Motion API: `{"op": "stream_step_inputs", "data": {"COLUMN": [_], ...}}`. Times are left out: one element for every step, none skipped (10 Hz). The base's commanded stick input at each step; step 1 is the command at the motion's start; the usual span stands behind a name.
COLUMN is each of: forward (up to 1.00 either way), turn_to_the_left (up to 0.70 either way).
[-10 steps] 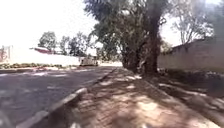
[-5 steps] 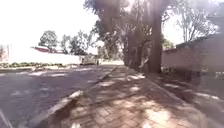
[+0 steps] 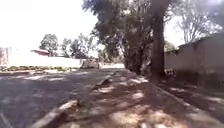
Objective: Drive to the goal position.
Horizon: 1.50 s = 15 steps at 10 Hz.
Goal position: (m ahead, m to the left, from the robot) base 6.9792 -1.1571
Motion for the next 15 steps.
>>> {"op": "stream_step_inputs", "data": {"forward": [0.7, 0.7, 0.7, 0.7, 0.7, 0.7, 0.7, 0.7, 0.7, 0.7, 0.7, 0.7, 0.7, 0.7, 0.7], "turn_to_the_left": [-0.27, 0.0, 0.0, 0.0, 0.0, 0.0, -0.15, -0.31, -0.35, -0.35, -0.35, -0.35, -0.35, -0.35, -0.35]}}
